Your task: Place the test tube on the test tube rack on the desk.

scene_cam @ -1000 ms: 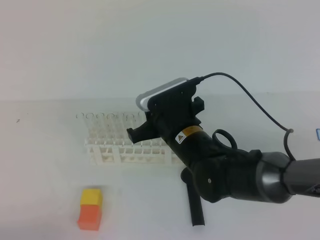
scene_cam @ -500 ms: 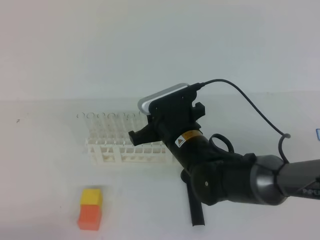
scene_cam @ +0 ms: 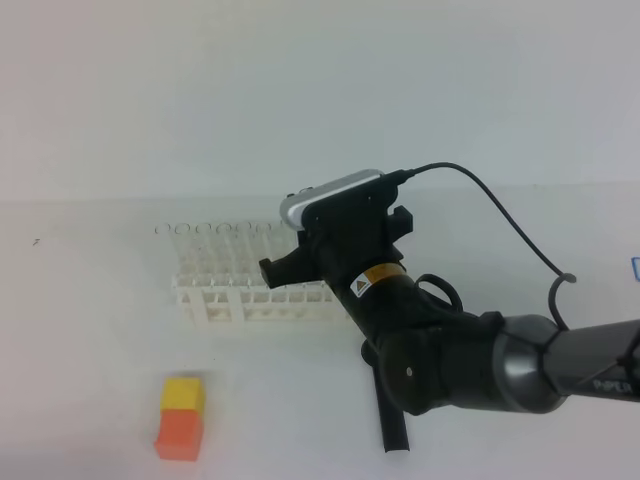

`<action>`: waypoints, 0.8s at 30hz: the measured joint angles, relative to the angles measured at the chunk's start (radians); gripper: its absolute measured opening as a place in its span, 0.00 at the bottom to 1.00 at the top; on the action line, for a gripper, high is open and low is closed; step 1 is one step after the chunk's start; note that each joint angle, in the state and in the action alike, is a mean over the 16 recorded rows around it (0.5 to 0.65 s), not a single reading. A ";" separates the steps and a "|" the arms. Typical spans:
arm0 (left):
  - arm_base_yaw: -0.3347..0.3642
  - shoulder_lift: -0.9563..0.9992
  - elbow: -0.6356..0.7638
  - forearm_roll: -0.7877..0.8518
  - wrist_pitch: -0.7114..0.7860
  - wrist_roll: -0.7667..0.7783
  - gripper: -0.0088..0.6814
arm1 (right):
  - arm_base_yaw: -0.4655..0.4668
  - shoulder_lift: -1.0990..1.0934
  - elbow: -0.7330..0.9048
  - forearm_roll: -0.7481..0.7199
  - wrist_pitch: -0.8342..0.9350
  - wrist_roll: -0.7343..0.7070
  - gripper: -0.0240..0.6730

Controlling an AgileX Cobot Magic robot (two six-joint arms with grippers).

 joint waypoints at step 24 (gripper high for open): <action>-0.001 -0.004 0.006 0.000 -0.005 0.000 0.01 | 0.000 0.036 0.047 0.006 -0.060 0.030 0.21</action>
